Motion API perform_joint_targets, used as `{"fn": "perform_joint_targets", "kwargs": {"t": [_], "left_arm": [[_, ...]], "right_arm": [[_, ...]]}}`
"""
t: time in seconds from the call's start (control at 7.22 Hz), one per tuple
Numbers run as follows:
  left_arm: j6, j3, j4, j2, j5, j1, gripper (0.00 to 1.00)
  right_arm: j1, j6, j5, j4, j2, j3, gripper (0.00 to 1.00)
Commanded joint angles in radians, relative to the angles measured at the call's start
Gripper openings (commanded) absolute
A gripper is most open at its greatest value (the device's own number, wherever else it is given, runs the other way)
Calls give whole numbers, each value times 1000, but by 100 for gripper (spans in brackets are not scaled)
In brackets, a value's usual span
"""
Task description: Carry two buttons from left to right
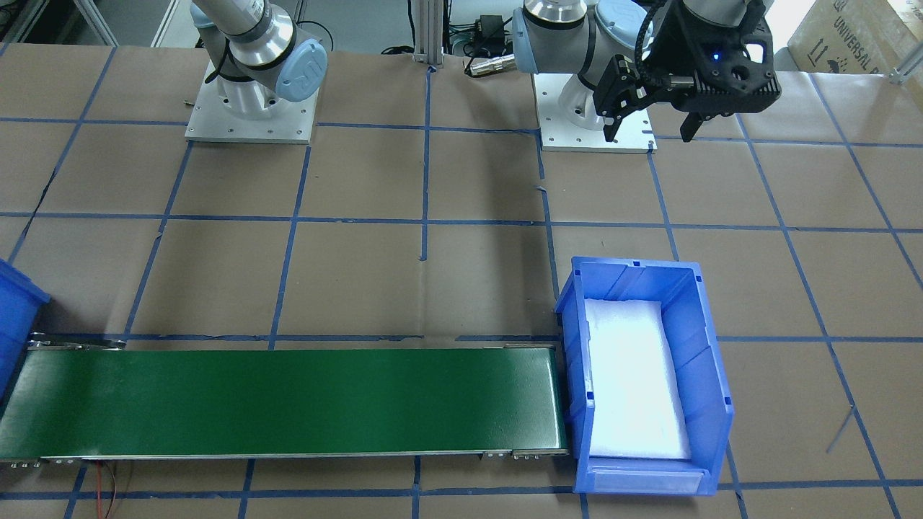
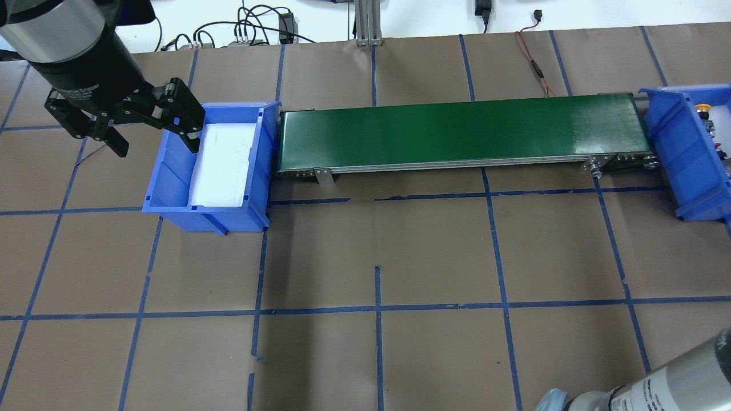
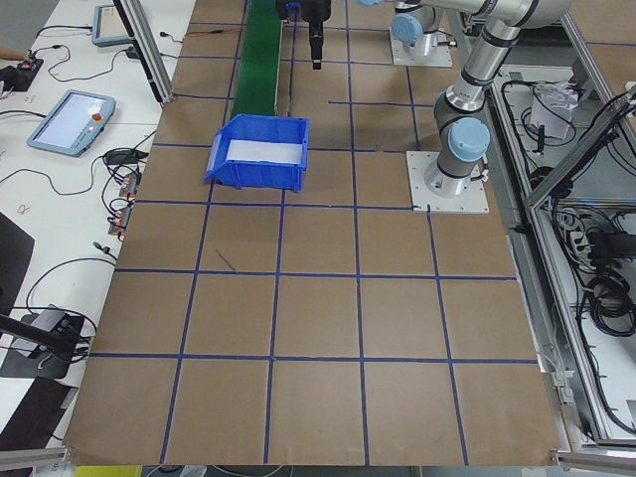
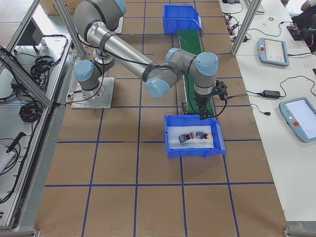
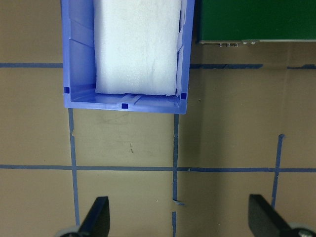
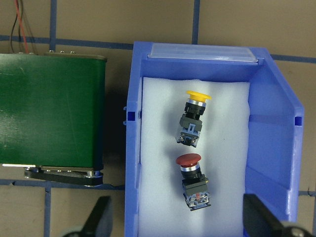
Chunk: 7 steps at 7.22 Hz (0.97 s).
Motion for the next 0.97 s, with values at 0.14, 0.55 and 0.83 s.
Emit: {"fn": "perform_joint_targets", "kwargs": {"t": [0.14, 0.55, 0.83], "left_arm": [[0, 0, -2, 0, -2, 0, 100], [0, 3, -18, 0, -5, 2, 100], [0, 3, -17, 0, -6, 3, 100]], "right_arm": [[83, 61, -3, 38, -123, 20, 100], [262, 283, -16, 126, -177, 36, 100], [334, 404, -15, 164, -197, 36, 100]]}}
